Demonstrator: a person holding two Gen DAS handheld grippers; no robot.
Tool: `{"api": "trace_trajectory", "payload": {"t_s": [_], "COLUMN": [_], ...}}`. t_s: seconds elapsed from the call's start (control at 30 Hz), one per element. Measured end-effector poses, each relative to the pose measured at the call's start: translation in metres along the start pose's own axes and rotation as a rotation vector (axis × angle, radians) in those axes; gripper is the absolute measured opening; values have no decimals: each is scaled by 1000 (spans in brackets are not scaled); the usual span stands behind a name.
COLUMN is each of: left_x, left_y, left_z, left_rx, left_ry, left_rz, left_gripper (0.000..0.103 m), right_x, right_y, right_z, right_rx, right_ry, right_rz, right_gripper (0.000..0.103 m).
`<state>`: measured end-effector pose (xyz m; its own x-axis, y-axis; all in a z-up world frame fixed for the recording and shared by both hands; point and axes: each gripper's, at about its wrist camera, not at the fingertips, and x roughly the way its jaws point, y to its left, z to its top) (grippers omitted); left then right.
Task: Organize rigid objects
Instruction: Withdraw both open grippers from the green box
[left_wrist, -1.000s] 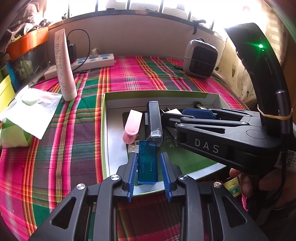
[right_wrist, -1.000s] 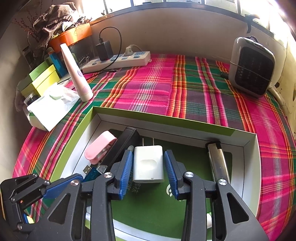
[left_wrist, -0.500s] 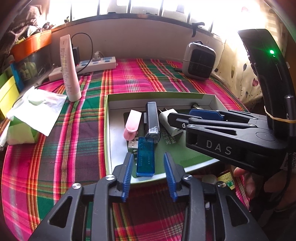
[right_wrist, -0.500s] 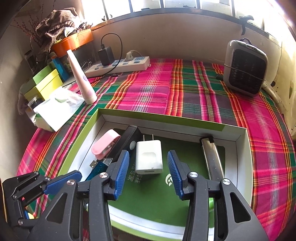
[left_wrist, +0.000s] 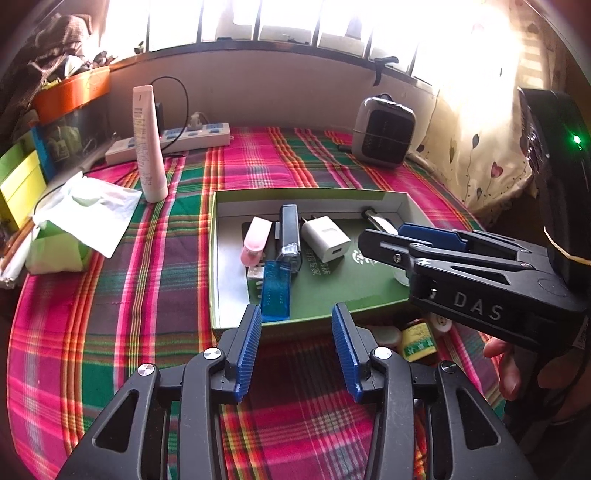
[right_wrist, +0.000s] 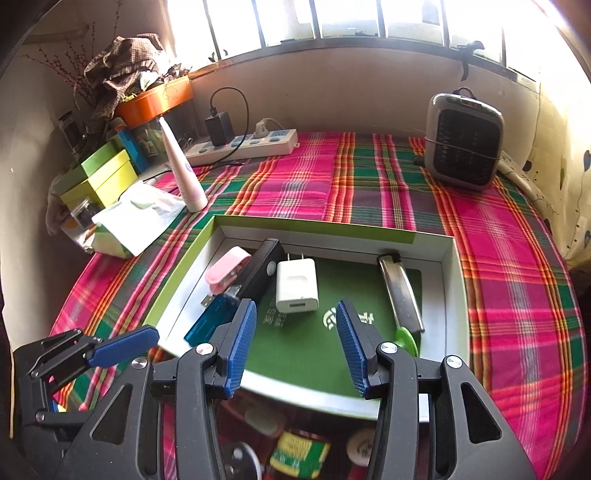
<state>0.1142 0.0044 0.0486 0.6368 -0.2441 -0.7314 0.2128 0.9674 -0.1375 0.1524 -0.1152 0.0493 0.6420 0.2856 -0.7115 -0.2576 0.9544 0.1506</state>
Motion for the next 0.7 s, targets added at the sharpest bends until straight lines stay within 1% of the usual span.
{"api": "trace_trajectory", "payload": {"t_s": [0.13, 0.2, 0.37, 0.5, 0.7], "left_x": [-7, -11, -17, -17, -11], "left_y": [-2, -3, -6, -12, -22], "left_z": [-4, -7, -14, -23, -34], "left_rx": [-1, -5, -14, -8, -4], "left_ry": [-8, -13, -14, 2, 35], "left_rz": [-8, -19, -56, -94, -147], "left_gripper": [41, 41, 42, 44, 46], "right_x": [-11, -17, -30, -38, -53], "right_y": [-2, -4, -8, -13, -27], "right_z": [-5, -9, -19, -29, -45], "right_rx": [8, 14, 25, 34, 80], "right_ry": [-15, -23, -40, -45, -61], "right_rz": [-1, 1, -1, -9, -18], "right_gripper": [48, 50, 52, 52, 52]}}
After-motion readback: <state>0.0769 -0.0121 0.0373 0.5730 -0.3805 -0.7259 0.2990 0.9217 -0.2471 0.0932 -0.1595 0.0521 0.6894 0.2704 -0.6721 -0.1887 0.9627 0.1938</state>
